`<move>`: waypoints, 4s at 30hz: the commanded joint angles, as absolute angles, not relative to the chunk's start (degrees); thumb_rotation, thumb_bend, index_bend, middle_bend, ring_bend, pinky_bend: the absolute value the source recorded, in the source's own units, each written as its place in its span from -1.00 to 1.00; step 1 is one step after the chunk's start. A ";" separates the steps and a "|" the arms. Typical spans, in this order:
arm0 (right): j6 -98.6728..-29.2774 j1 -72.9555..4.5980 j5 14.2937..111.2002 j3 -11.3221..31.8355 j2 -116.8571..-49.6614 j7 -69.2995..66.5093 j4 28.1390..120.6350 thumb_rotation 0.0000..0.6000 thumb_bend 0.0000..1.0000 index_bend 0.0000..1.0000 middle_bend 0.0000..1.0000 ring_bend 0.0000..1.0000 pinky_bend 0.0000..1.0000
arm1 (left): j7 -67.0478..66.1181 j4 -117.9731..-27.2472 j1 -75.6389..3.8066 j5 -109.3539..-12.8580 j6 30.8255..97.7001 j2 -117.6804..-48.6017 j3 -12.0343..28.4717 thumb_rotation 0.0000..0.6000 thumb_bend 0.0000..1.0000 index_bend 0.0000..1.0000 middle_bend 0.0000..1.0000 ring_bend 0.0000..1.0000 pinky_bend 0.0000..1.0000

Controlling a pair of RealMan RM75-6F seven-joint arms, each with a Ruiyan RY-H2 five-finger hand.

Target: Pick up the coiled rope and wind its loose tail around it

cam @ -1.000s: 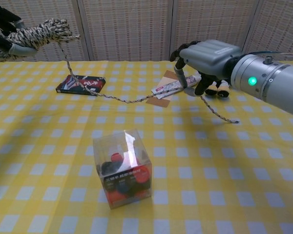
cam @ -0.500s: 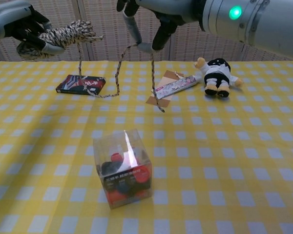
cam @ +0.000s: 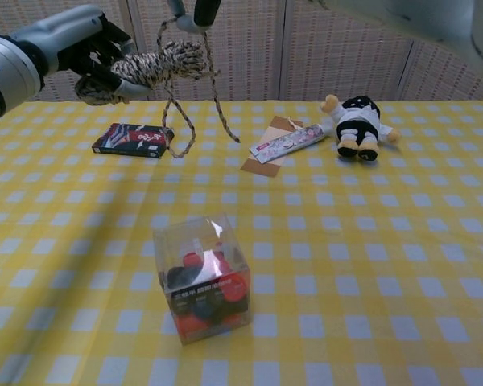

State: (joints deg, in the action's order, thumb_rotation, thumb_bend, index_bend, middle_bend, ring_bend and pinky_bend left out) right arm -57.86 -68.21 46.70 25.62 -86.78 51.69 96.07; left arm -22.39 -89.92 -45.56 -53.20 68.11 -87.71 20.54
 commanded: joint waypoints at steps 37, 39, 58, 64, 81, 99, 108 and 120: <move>-57.92 -66.81 41.32 20.04 -83.45 40.11 84.42 1.00 -0.14 0.23 -0.72 -1.00 -1.00 | 11.54 -94.02 -40.88 -75.79 71.53 -85.19 18.83 0.66 -0.42 0.51 0.48 0.01 -0.83; -57.59 -66.34 41.76 19.19 -83.41 39.67 84.21 1.00 -0.14 0.23 -0.72 -1.00 -1.00 | 11.65 -94.42 -40.80 -75.50 71.71 -84.99 19.34 0.66 -0.43 0.51 0.48 0.01 -0.83; -55.09 -62.67 45.72 10.40 -86.07 40.86 79.35 1.00 -0.14 0.24 -0.71 -1.00 -1.00 | 14.32 -95.92 -38.99 -66.80 70.93 -81.48 24.92 0.73 -0.42 0.51 0.48 0.01 -0.83; -55.01 -61.77 47.00 9.08 -87.25 41.21 79.02 1.00 -0.14 0.24 -0.70 -1.00 -1.00 | 13.61 -95.21 -38.91 -64.08 70.59 -81.39 26.02 0.74 -0.42 0.52 0.48 0.01 -0.83; -61.91 -62.92 52.55 9.50 -89.50 51.56 88.12 1.00 -0.12 0.27 -0.69 -1.00 -1.00 | -5.67 -87.07 -41.54 -58.20 74.69 -86.01 25.41 0.79 -0.42 0.52 0.49 0.02 -0.83; -63.21 -69.99 49.87 18.60 -88.90 57.87 96.08 1.00 -0.12 0.28 -0.69 -1.00 -1.00 | -15.44 -80.70 -42.23 -60.56 74.57 -90.57 19.91 0.89 -0.42 0.52 0.49 0.02 -0.83; -64.06 -73.09 47.10 21.54 -89.24 59.00 95.57 1.00 -0.12 0.28 -0.69 -1.00 -1.00 | -16.28 -80.74 -41.74 -63.93 73.90 -91.21 17.40 1.00 -0.42 0.53 0.49 0.02 -0.83; -63.61 -75.64 44.10 21.95 -90.47 58.77 90.96 1.00 -0.12 0.28 -0.69 -1.00 -1.00 | -13.41 -83.48 -40.55 -69.78 74.13 -91.15 14.96 1.00 -0.42 0.53 0.49 0.02 -0.83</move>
State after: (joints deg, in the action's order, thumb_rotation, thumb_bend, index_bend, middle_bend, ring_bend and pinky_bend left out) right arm -63.67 -75.42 44.29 22.02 -90.33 58.79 91.28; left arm -13.85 -83.07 -40.72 -69.44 74.14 -91.22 15.17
